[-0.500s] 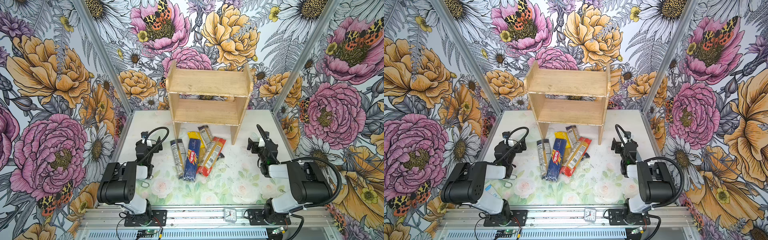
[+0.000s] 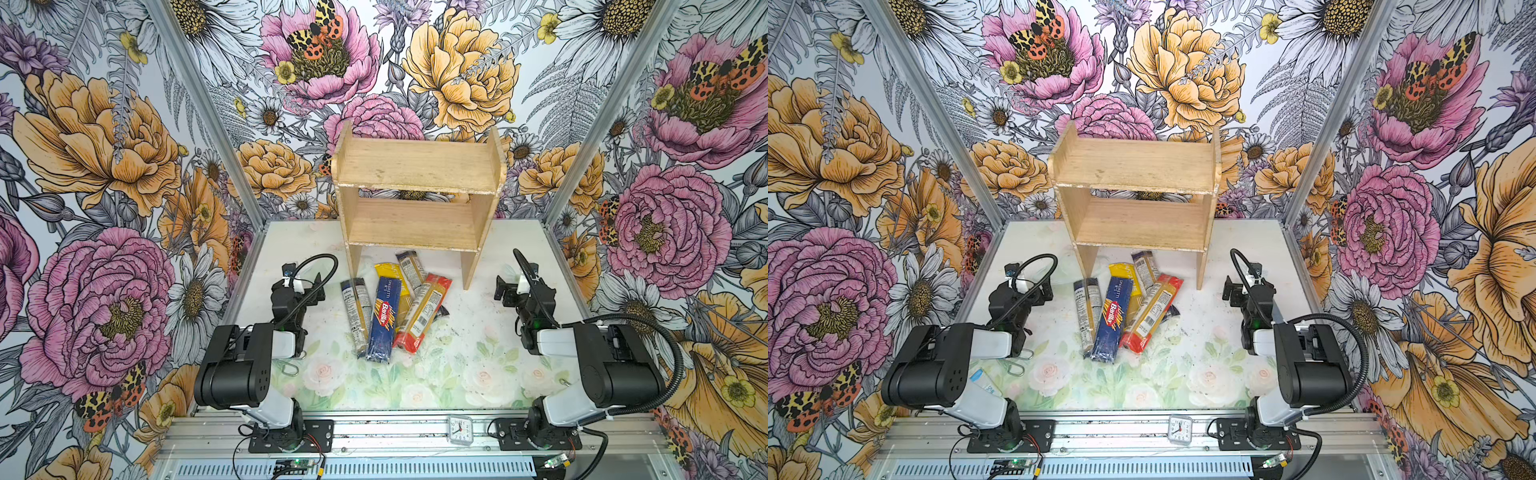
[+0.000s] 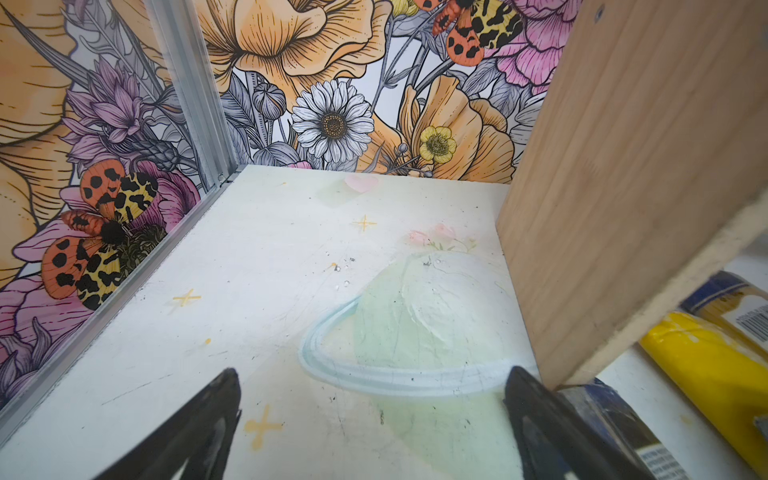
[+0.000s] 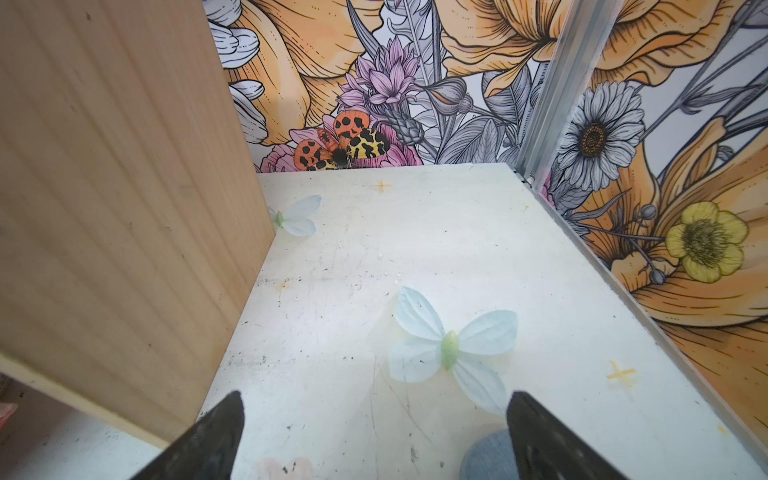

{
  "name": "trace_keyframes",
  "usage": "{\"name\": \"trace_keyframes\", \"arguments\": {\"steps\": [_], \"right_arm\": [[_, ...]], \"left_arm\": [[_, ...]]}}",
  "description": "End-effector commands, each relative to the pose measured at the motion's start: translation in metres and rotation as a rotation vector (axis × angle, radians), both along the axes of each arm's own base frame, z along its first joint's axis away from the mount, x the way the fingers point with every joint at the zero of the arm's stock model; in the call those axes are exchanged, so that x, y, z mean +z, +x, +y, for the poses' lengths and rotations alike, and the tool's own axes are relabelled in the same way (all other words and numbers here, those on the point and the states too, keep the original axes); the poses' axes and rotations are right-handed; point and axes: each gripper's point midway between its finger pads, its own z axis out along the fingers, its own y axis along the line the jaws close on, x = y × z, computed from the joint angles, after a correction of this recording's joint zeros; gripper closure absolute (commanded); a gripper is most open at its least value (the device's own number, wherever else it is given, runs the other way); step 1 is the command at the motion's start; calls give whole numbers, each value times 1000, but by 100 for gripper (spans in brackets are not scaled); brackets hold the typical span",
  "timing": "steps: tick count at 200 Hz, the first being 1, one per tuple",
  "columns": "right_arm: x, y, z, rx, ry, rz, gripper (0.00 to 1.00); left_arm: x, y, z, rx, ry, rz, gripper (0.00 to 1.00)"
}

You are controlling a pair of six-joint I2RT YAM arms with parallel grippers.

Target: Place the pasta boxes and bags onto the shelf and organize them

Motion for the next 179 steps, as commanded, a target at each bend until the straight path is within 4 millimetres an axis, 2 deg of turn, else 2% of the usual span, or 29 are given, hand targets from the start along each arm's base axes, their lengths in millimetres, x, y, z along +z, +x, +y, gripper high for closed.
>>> {"name": "trace_keyframes", "arguments": {"steps": [1, 72, 95, 136, 156, 179], "right_arm": [[7, 4, 0, -7, -16, -26, 0], [9, 0, 5, -15, -60, -43, 2], [9, 0, 4, -23, -63, -43, 2], [9, 2, -3, -72, -64, -33, 1], [21, -1, -3, -82, -71, -50, 1], [42, -9, -9, -119, -71, -70, 1]], "left_arm": [[4, 2, -4, -16, -8, -13, 1], [7, -3, -10, -32, 13, -41, 1], [8, -4, -6, -3, 13, -46, 1], [27, -16, 0, 36, 12, -98, 1], [38, -17, -7, 11, 33, -88, 1], [56, -21, -24, -47, 49, -60, 1]]}}
